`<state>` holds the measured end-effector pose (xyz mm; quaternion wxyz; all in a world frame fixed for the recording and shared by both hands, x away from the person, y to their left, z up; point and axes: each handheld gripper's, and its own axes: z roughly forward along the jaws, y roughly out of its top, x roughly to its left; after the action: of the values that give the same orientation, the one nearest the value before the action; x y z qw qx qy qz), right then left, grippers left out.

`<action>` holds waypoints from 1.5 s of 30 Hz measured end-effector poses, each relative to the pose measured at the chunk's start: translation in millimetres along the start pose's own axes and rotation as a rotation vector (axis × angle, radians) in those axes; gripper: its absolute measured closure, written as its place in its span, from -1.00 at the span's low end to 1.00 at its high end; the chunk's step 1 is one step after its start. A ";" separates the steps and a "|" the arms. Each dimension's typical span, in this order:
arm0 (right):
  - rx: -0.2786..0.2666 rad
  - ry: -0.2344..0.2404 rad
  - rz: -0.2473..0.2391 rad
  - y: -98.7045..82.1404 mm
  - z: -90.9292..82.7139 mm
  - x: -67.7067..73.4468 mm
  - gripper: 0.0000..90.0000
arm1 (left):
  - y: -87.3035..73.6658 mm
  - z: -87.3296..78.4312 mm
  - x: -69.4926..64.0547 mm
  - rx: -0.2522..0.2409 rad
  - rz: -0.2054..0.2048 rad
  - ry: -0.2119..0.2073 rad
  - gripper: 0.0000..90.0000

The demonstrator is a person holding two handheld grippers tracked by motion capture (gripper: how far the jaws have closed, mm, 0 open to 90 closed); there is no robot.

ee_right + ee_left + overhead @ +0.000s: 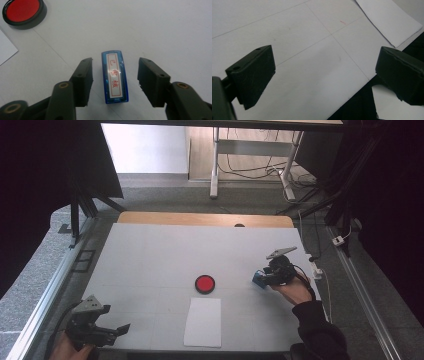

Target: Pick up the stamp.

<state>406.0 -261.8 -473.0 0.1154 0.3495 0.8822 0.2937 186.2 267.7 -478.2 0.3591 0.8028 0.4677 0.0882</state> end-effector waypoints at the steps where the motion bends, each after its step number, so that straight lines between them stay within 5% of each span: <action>1: 0.006 0.003 -0.002 0.0 0.0 -0.4 0.12 | 0.1 0.1 0.0 0.001 0.000 0.000 -0.94; 13: 0.014 0.018 -0.015 0.1 0.2 -2.1 0.56 | 0.3 0.6 -0.1 0.005 0.004 0.003 -0.93; 45: -0.082 0.026 -0.041 0.3 -26.6 13.1 0.58 | 0.2 0.2 -0.2 0.004 -0.001 0.001 -0.92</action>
<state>385.7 -264.3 -451.5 0.1242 0.3228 0.8778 0.3315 186.4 267.4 -478.1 0.3575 0.8032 0.4684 0.0874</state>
